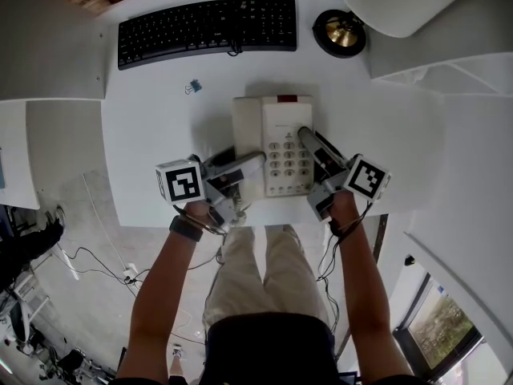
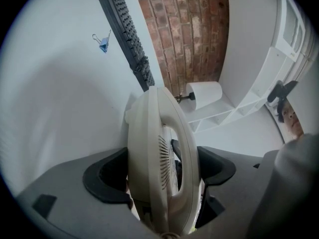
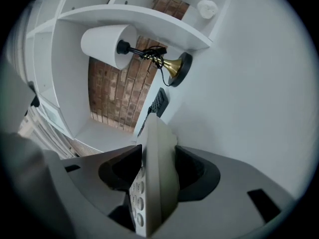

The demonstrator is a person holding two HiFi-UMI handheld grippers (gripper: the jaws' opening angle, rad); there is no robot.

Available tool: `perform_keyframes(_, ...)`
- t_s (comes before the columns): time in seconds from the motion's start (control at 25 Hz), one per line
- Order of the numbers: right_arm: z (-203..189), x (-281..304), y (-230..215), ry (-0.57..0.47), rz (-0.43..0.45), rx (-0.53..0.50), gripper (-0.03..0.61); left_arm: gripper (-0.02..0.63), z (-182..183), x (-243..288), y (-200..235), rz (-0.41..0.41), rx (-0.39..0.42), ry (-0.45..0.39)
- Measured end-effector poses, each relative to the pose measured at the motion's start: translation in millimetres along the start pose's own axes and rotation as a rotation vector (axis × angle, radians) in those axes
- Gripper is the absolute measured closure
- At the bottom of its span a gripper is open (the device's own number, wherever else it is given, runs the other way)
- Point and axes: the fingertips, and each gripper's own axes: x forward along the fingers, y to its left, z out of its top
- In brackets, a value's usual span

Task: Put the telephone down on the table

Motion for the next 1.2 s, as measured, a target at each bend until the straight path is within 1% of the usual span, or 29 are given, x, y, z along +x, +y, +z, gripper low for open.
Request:
perform_keyframes(0.08,0,-5,-5,-0.007,-0.070,-0.059,0.376,0.184,-3,0,2,0.018,-0.017,0.015)
perform_keyframes(0.16,2,-8,-7,-0.008,-0.116,-0.136,0.384,0.184,-5,1,2,0.027,-0.006,0.034)
perform_keyframes(0.24,4,-7,-4,-0.004,-0.106,-0.183,0.391,0.184,-5,3,0,0.019,0.023,0.052)
perform_keyframes(0.32,4,-8,-5,0.003,-0.094,-0.173,0.393,0.184,-5,5,-1,0.020,0.045,0.062)
perform_keyframes(0.44,4,-10,-8,0.012,-0.094,-0.156,0.396,0.184,-3,5,3,0.043,0.085,0.072)
perform_keyframes(0.64,5,-12,-8,0.011,-0.071,-0.169,0.406,0.184,-7,7,7,0.064,0.102,0.119)
perform_keyframes(0.72,8,-15,-7,0.002,-0.094,-0.248,0.412,0.184,-10,9,6,0.076,0.120,0.135)
perform_keyframes(0.8,10,-18,-6,-0.006,-0.118,-0.340,0.429,0.184,-12,13,6,0.101,0.167,0.152)
perform_keyframes(0.88,10,-21,-8,-0.015,-0.123,-0.367,0.439,0.184,-16,15,7,0.119,0.193,0.175)
perform_keyframes(1.04,10,-24,-7,-0.028,-0.120,-0.378,0.460,0.185,-20,17,4,0.091,0.155,0.188)
perform_keyframes(1.2,11,-30,-6,-0.027,-0.138,-0.392,0.489,0.184,-22,17,3,0.100,0.157,0.189)
